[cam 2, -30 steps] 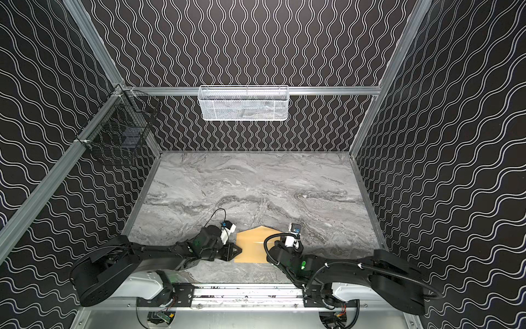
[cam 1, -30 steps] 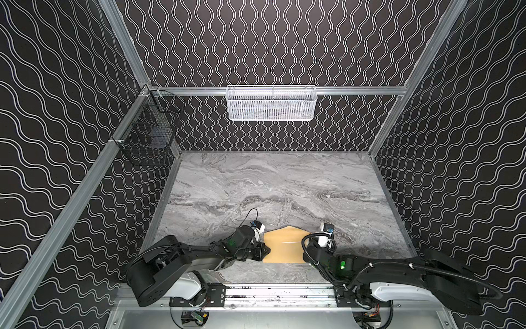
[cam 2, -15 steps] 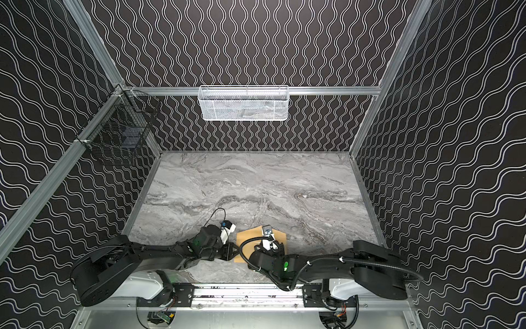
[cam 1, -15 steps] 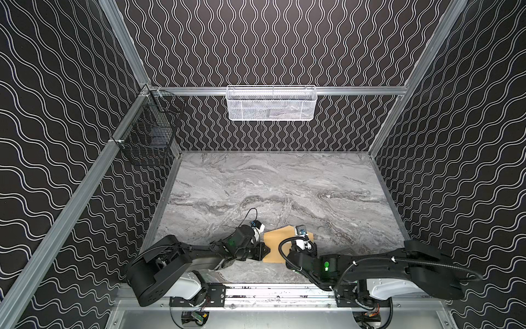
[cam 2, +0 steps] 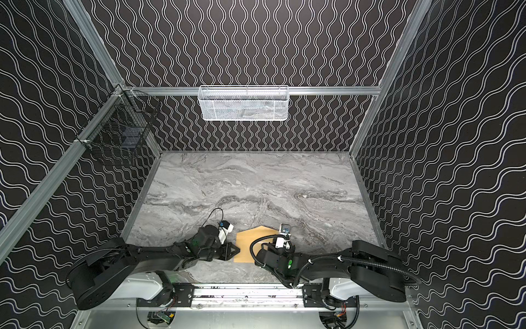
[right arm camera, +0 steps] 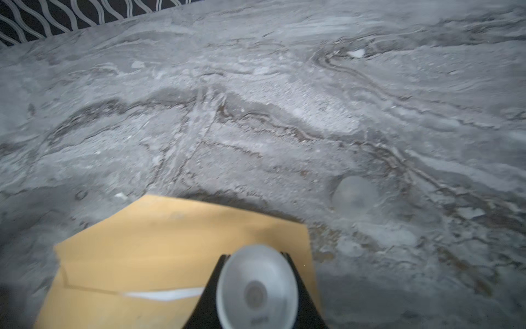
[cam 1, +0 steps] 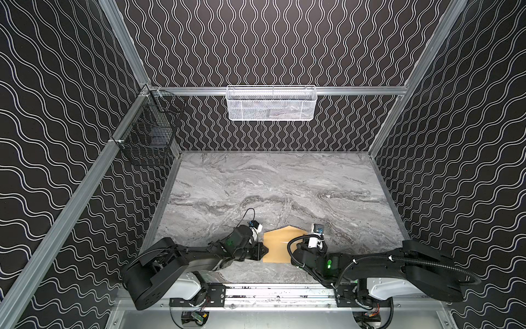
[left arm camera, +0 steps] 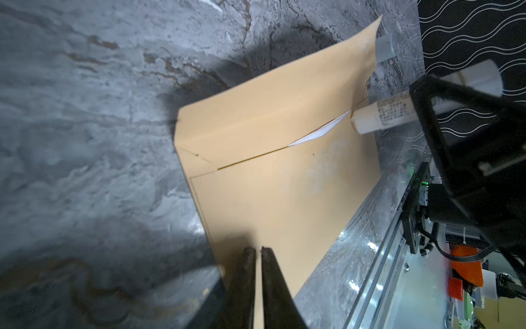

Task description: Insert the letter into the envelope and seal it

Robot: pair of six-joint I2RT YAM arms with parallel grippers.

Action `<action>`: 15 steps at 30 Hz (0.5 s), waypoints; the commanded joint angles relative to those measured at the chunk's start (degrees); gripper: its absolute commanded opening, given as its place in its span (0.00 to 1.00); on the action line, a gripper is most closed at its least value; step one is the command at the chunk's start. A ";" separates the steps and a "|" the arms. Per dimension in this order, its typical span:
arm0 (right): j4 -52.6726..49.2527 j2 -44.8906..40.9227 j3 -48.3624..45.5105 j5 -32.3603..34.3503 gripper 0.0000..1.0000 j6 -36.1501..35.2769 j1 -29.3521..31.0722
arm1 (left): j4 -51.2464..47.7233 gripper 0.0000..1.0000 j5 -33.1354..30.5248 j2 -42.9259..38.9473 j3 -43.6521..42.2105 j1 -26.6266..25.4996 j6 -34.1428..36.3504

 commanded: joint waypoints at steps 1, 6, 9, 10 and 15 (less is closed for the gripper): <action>-7.30 -1.78 -1.88 -1.27 0.00 -3.38 -3.36 | -11.76 0.13 -4.32 0.83 -0.55 0.22 -0.24; -2.76 -8.36 -4.02 -2.89 0.00 -11.34 -5.85 | -11.72 0.13 -4.36 0.95 -0.48 0.23 -0.28; 1.02 -12.26 -2.79 -3.81 0.00 -21.02 -4.35 | -11.48 0.13 -4.08 1.50 -0.30 0.25 -0.11; 3.52 -13.53 -2.83 -4.33 0.00 -24.00 -3.11 | -11.37 0.13 -4.05 1.63 -0.22 0.24 -0.11; 16.08 -9.72 -0.37 -9.99 0.00 -33.90 4.24 | -11.18 0.13 -3.97 1.52 -0.29 0.31 -0.21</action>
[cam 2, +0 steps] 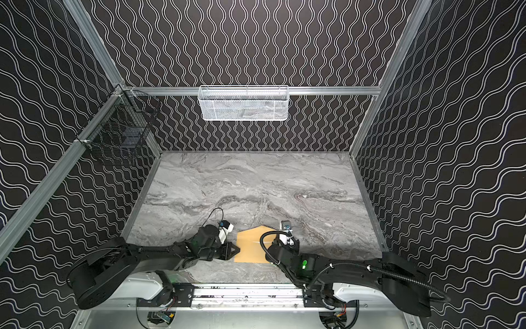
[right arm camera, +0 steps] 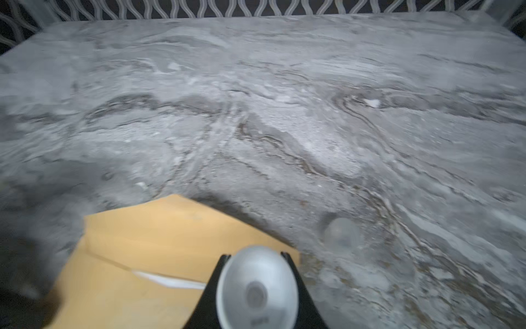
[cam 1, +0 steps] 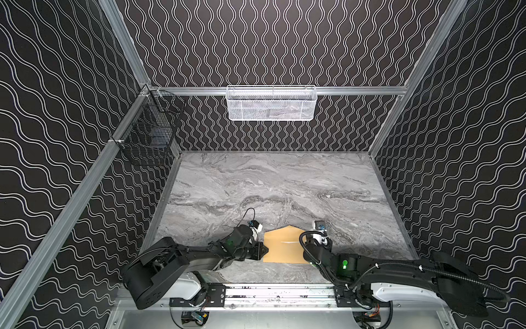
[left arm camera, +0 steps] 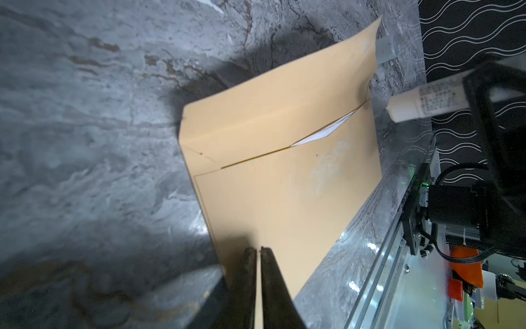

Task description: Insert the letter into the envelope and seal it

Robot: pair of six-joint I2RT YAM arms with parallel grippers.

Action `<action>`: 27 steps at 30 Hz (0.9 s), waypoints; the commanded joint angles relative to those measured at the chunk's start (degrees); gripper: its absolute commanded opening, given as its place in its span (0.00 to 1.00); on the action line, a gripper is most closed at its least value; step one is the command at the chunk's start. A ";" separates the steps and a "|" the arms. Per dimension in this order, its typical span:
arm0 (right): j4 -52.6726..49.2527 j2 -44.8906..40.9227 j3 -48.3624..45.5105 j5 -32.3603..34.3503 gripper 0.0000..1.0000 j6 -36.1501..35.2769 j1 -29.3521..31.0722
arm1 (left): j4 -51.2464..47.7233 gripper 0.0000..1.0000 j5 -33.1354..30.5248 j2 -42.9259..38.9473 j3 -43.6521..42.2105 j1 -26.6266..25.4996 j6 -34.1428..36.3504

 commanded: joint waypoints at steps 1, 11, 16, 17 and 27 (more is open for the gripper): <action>9.91 5.62 3.82 -3.57 0.00 -9.27 3.79 | -11.43 0.13 -4.22 0.44 -0.68 0.18 -0.16; 16.27 25.83 12.60 -9.35 0.00 -13.54 7.48 | -10.86 0.12 -4.04 0.08 -1.34 0.37 -0.52; 11.05 25.71 8.74 -7.97 0.00 -7.90 5.15 | -10.43 0.10 -3.96 0.69 -1.47 0.48 -0.79; 10.02 24.87 7.81 -7.84 0.00 -7.00 4.63 | -10.42 0.10 -3.96 0.90 -1.51 0.55 -0.79; -3.42 17.15 2.98 -4.11 0.00 3.60 0.65 | -9.70 0.10 -3.80 3.01 -1.23 0.63 -1.05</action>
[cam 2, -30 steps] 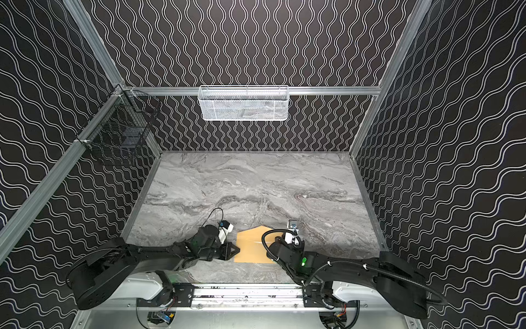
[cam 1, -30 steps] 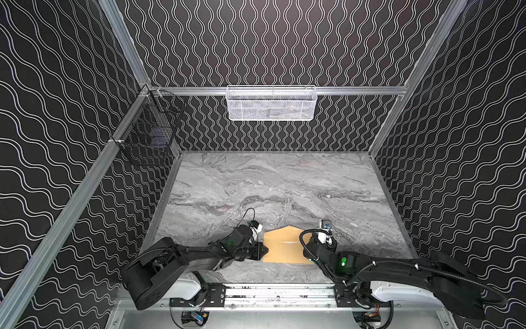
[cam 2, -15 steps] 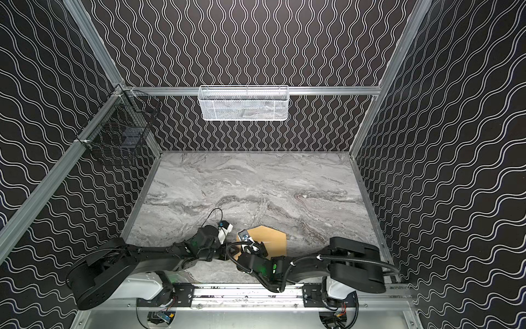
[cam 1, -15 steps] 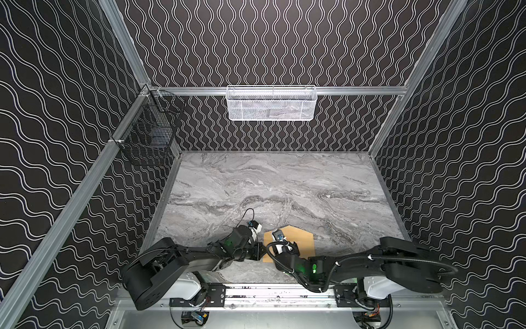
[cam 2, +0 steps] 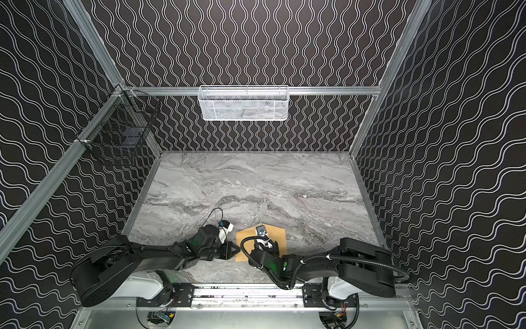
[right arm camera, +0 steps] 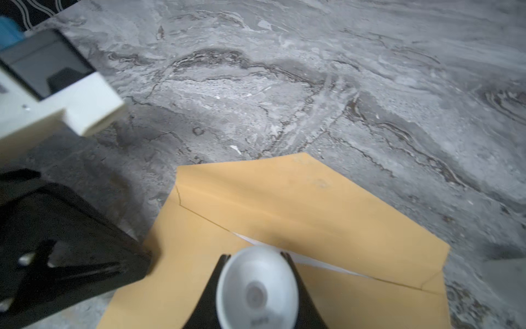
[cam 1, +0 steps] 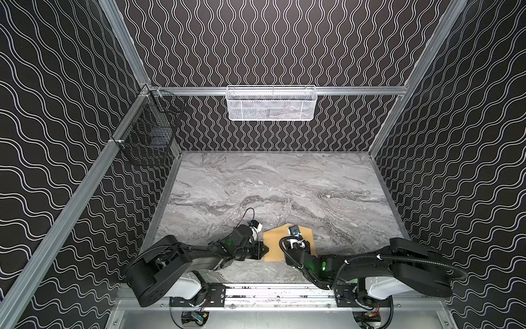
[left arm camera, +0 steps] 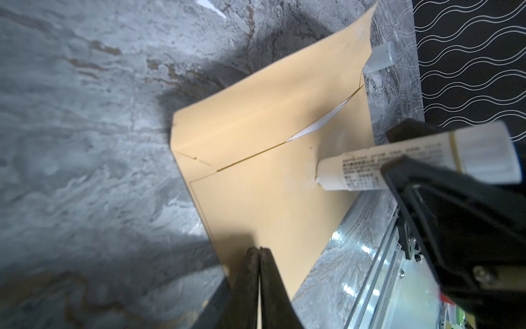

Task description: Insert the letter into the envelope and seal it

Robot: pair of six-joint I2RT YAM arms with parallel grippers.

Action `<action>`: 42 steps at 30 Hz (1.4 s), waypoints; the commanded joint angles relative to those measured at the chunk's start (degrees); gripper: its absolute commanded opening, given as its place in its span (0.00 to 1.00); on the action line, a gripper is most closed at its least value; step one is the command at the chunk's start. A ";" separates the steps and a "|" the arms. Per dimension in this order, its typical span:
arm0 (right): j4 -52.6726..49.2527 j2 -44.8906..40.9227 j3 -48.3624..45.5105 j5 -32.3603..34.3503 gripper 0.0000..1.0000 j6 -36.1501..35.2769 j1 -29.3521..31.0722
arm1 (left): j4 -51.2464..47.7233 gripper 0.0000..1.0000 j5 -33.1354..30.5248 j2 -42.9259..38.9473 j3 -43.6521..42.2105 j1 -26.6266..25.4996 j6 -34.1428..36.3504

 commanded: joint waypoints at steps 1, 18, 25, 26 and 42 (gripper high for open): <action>-17.12 -0.79 -1.15 2.75 0.00 6.64 -1.73 | -12.67 0.10 -4.15 1.29 -0.64 0.24 0.08; 5.11 -2.72 3.18 0.41 0.00 -16.52 3.07 | -12.16 0.10 -3.70 1.69 -0.38 0.22 0.79; 9.33 9.27 6.52 -3.26 0.00 -17.08 2.96 | -12.09 0.09 -3.61 1.65 -0.55 0.25 0.65; 6.64 10.28 6.76 -2.96 0.00 -15.46 2.76 | -12.12 0.09 -3.70 1.47 -0.64 0.20 0.61; -15.33 3.90 -1.66 5.55 0.00 7.37 -4.24 | -12.94 0.05 -4.46 2.00 -0.74 0.38 -0.27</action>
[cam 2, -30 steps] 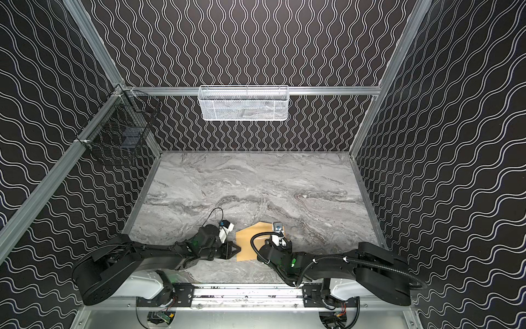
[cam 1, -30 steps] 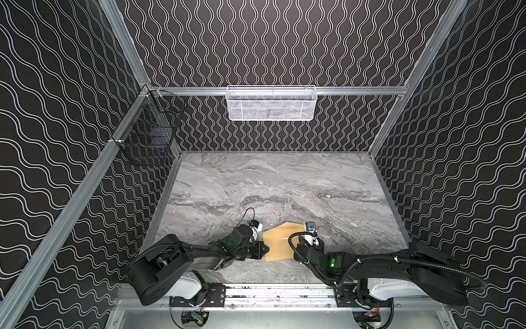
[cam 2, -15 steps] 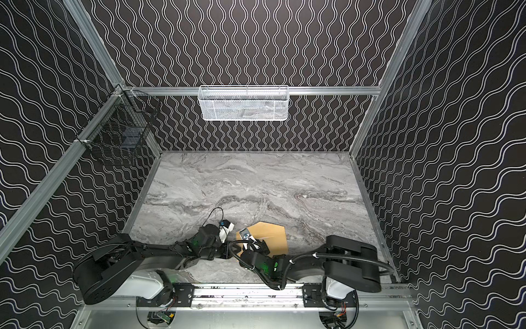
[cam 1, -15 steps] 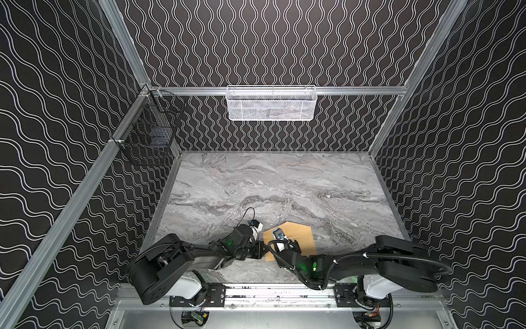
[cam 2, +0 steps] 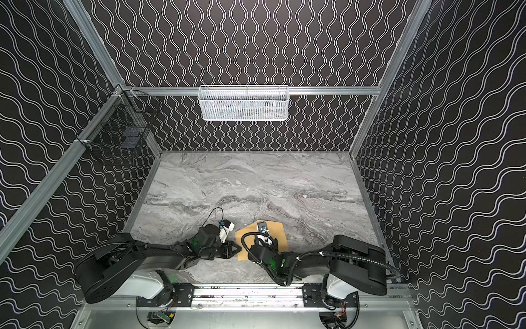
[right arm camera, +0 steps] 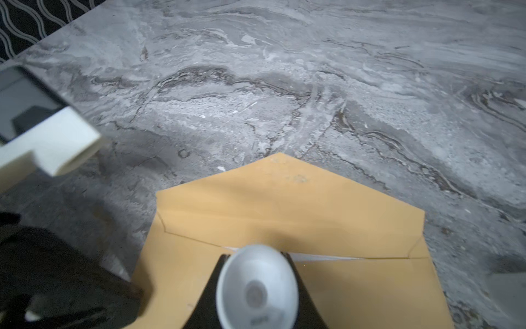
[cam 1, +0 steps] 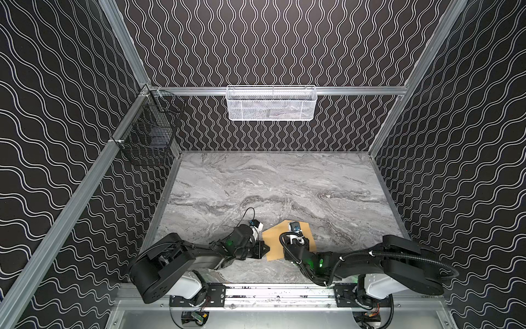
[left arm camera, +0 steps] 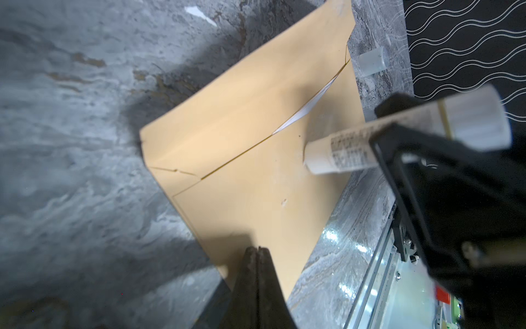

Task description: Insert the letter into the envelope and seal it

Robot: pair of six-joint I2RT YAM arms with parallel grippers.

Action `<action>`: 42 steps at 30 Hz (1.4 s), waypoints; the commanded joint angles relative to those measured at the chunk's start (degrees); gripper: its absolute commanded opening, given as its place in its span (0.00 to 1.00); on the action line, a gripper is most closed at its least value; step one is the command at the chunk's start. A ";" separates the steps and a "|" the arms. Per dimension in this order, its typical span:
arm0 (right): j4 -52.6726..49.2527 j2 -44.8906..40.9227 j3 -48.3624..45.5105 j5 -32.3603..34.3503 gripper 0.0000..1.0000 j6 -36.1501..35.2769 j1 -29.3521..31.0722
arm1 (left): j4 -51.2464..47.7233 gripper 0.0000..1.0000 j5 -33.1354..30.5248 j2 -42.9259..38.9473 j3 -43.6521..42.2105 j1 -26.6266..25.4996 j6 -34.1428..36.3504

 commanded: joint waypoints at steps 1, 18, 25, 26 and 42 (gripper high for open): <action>-21.23 -1.39 -2.29 4.55 0.00 7.02 -1.55 | -15.41 0.05 -5.06 0.62 -0.68 0.19 -0.27; 21.02 -0.47 0.42 -4.04 0.00 -26.66 4.51 | -14.28 0.04 -4.71 1.32 -0.90 0.25 -0.29; 29.77 9.60 2.77 -8.92 0.00 -29.93 4.06 | -14.85 0.04 -4.98 0.88 -0.81 0.27 -0.18; 29.12 10.82 3.25 -9.46 0.00 -30.03 3.62 | -14.63 0.04 -4.88 1.18 -0.81 0.22 -0.13; 19.57 2.94 -2.40 -10.09 0.00 -29.34 -4.05 | -13.06 0.02 -5.28 4.16 -0.92 1.13 -0.40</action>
